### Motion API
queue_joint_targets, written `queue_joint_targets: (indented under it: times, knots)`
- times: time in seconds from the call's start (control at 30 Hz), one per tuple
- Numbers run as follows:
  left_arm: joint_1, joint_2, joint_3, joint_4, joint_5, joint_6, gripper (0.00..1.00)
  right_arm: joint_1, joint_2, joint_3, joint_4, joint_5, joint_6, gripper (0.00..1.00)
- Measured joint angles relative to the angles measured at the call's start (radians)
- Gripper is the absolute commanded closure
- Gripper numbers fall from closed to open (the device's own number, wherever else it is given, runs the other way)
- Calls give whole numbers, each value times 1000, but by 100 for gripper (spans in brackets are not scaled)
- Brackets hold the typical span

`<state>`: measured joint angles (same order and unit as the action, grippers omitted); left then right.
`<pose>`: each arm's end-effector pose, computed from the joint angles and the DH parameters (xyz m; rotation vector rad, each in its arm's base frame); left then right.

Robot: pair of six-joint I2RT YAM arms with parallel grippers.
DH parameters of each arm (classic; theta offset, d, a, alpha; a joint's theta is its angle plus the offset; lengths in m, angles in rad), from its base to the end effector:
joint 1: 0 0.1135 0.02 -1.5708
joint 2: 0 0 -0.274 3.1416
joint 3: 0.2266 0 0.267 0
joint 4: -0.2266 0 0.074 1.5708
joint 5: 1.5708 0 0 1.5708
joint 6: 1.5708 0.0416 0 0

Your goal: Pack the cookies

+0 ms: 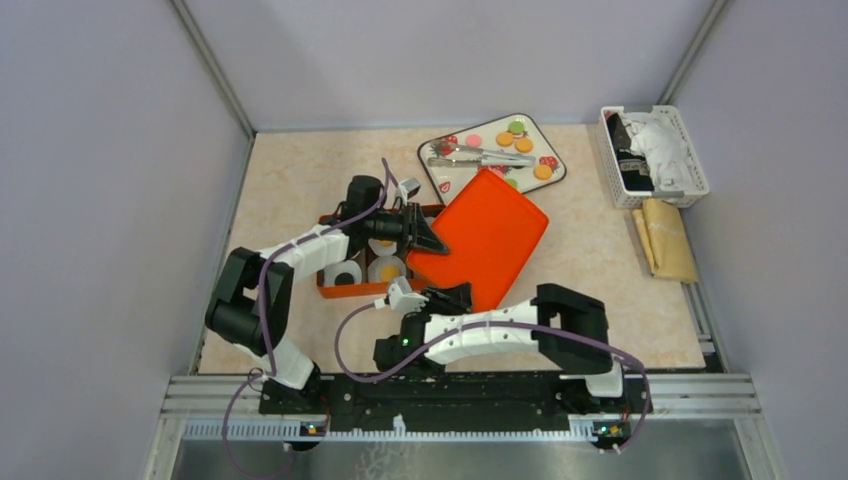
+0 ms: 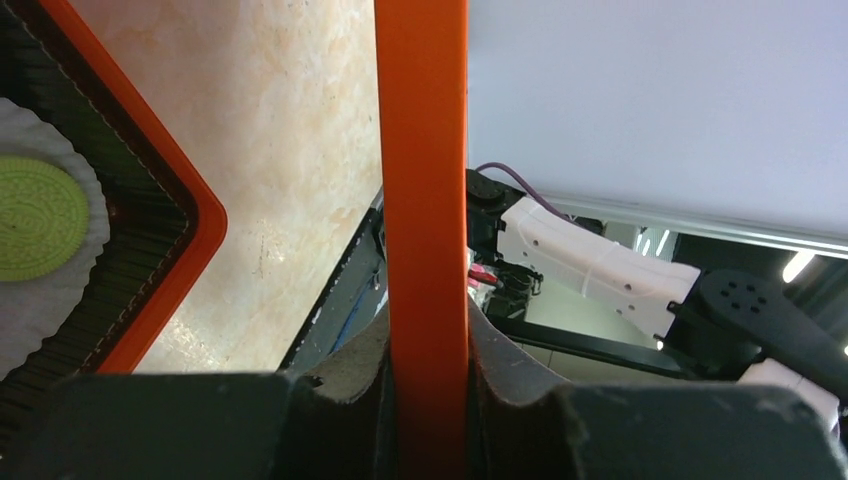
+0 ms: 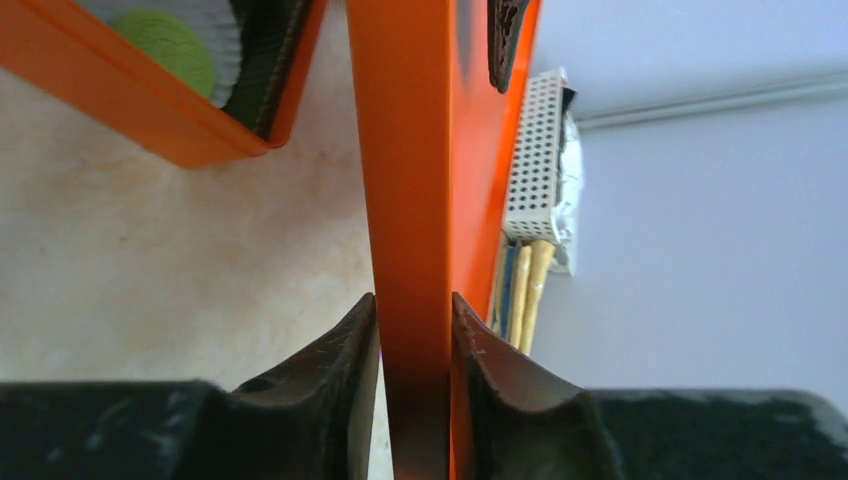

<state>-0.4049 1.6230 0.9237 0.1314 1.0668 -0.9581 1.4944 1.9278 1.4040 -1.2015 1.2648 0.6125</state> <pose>0.3086 -0.1719 0.2150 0.0886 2.4293 -1.8593 0.0669 0.3537 0.2065 -0.9374 1.7258 -0.8426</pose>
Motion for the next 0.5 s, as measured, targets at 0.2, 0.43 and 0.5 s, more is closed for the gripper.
queue_joint_targets:
  times: [0.2,0.43,0.5]
  knots:
    - [6,-14,21,-46,-16,36,99,0,101,43,-206,101,235,100]
    - [17,-37,63,-89,-1,40,54,-1,100,103,-270,103,286,100]
    - [36,-48,114,-116,13,44,53,-5,84,133,-267,99,300,100]
